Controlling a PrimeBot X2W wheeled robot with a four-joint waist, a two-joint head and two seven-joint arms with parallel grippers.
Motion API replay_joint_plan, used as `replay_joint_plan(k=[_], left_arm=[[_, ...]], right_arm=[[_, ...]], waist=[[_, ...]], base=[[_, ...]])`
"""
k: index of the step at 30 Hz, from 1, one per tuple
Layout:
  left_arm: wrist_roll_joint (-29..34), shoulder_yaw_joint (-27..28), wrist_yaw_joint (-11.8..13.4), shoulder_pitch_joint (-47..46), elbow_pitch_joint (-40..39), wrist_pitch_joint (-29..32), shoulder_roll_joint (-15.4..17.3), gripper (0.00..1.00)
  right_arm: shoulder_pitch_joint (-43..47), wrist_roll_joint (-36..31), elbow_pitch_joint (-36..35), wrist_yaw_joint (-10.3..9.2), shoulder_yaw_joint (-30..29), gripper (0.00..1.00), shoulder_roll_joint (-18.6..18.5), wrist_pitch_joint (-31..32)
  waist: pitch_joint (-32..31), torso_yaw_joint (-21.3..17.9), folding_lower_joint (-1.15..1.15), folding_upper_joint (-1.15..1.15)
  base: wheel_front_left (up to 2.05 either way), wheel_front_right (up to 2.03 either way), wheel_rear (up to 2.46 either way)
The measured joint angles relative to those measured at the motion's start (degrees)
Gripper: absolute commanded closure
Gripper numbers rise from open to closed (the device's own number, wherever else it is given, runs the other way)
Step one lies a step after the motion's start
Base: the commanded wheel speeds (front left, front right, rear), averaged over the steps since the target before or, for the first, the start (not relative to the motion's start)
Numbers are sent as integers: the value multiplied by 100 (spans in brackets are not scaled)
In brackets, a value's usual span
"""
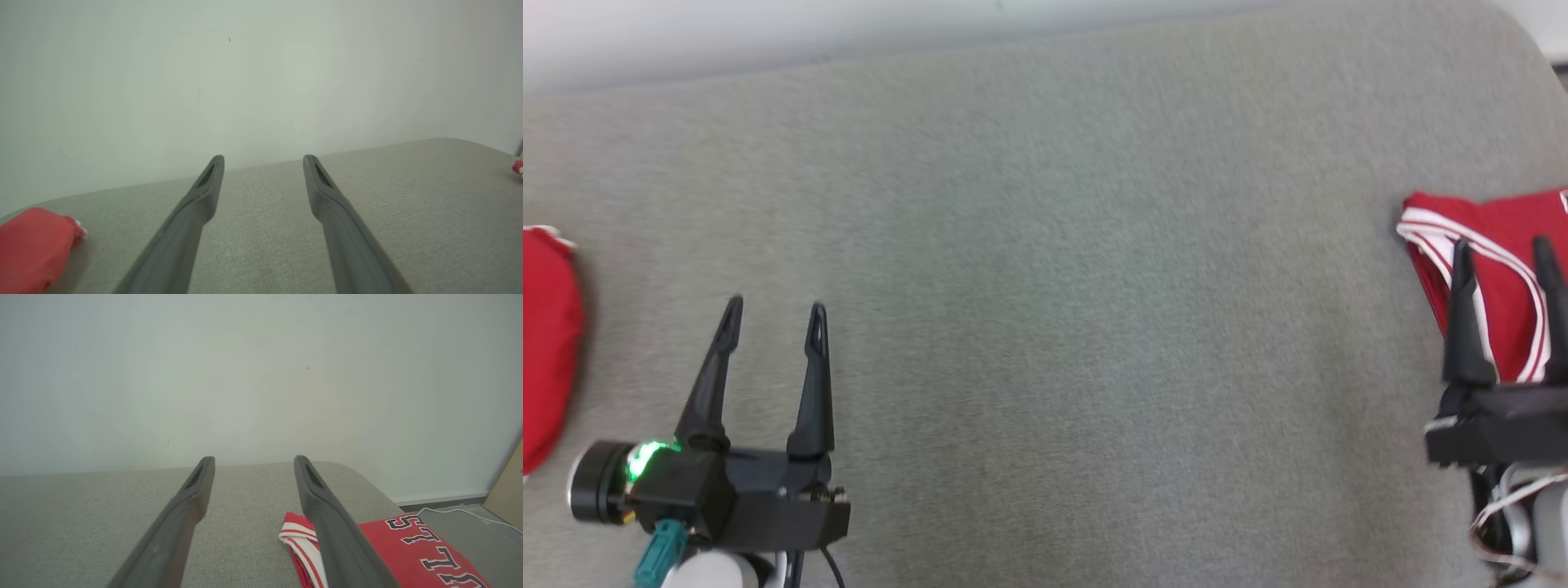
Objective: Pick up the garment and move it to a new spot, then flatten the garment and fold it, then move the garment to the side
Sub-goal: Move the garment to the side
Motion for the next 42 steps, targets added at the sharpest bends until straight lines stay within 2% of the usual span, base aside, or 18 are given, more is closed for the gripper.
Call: replay_joint_plan(k=[6,12,26,42], left_arm=[[-87,45,-9,304,185,-15,-11,0],[-145,96,-18,572,271,-32,-15,0],[-276,213,-29,1006,680,-33,-87,0],[-296,249,-69,1103,853,-33,-49,0]], right_arm=[[554,-107,-212,-1,56,0,356,156],[1092,-194,-420,-1,145,0,499,277],[1842,-298,-918,-1,531,0,598,623],[2002,-293,-999,-1,425,0,680,702]], waist=[[-398,221,0,0],[-761,378,0,0],[-1422,587,1,-1],[-1577,638,2,0]], base=[[0,0,0],[0,0,0],[0,0,0],[0,0,0]])
